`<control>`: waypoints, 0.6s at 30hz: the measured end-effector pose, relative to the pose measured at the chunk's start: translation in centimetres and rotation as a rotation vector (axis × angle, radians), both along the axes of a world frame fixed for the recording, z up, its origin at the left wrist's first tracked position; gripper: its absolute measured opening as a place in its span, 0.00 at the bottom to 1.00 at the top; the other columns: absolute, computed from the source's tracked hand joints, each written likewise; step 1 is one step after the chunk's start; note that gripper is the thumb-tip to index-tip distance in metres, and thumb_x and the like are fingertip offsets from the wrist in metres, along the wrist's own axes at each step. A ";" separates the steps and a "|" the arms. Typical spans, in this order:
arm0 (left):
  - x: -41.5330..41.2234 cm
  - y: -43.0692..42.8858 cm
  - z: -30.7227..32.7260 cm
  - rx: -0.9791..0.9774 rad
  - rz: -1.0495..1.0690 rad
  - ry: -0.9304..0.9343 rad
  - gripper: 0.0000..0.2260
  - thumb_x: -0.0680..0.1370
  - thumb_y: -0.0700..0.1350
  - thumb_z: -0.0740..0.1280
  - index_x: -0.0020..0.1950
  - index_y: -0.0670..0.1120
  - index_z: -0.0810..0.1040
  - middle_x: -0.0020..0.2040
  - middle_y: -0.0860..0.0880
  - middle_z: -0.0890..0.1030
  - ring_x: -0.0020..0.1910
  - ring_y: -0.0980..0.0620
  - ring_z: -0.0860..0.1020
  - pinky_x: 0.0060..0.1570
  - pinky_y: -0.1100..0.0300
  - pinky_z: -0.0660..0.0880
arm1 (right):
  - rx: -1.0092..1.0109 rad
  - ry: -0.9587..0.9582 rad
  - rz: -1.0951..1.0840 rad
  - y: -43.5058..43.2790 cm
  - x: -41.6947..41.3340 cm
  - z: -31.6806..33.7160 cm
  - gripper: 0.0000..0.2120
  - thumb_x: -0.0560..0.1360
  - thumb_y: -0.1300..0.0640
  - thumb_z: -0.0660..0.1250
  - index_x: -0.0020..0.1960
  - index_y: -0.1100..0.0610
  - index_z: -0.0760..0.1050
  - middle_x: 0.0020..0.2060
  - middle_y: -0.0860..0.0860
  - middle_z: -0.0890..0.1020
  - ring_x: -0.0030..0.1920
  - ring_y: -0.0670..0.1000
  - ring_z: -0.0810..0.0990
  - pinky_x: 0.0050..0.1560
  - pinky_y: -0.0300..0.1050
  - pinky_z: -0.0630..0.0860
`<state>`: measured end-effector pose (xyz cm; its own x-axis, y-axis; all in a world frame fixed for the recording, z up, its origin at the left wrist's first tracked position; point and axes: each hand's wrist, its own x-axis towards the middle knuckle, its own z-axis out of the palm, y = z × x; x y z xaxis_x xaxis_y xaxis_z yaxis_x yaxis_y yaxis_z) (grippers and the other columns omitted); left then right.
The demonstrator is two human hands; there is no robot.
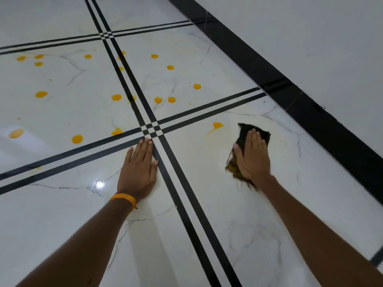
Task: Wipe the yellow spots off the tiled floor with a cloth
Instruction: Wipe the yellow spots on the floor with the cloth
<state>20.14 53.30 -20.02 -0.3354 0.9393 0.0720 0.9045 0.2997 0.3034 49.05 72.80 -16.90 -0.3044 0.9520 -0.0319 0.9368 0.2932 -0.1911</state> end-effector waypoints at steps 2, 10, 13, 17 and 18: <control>0.1 -0.1 -0.3 0.006 -0.003 -0.015 0.29 0.83 0.54 0.44 0.82 0.44 0.49 0.82 0.47 0.51 0.81 0.50 0.47 0.80 0.49 0.47 | -0.019 0.009 -0.111 2.2 -3.4 -0.1 0.43 0.81 0.34 0.40 0.81 0.66 0.46 0.82 0.62 0.52 0.82 0.59 0.50 0.81 0.57 0.47; -0.1 -0.2 -0.4 0.013 0.074 0.040 0.29 0.83 0.53 0.43 0.82 0.42 0.49 0.82 0.43 0.52 0.81 0.47 0.48 0.79 0.45 0.50 | 0.028 -0.007 0.283 0.2 0.0 -0.3 0.39 0.81 0.34 0.42 0.83 0.59 0.47 0.82 0.56 0.52 0.82 0.56 0.52 0.81 0.54 0.51; -0.3 -0.2 -0.8 0.006 0.080 0.025 0.29 0.82 0.54 0.43 0.82 0.43 0.48 0.82 0.44 0.51 0.81 0.48 0.47 0.80 0.46 0.50 | -0.011 0.006 -0.092 6.8 -3.5 0.4 0.41 0.82 0.34 0.44 0.82 0.65 0.49 0.81 0.62 0.54 0.82 0.59 0.52 0.81 0.58 0.49; -0.6 0.2 -0.8 0.006 0.074 0.006 0.29 0.82 0.55 0.42 0.82 0.44 0.47 0.82 0.45 0.50 0.81 0.49 0.46 0.80 0.47 0.48 | 0.010 0.044 0.175 1.3 -12.9 -0.2 0.43 0.80 0.34 0.41 0.80 0.66 0.55 0.80 0.62 0.59 0.81 0.59 0.56 0.81 0.58 0.50; -0.6 0.3 -0.7 0.006 0.073 -0.001 0.29 0.82 0.55 0.42 0.82 0.44 0.47 0.82 0.45 0.50 0.81 0.49 0.46 0.80 0.47 0.47 | -0.019 0.016 0.362 -2.0 -12.8 -0.2 0.42 0.81 0.33 0.38 0.82 0.64 0.52 0.82 0.59 0.55 0.82 0.57 0.52 0.82 0.56 0.47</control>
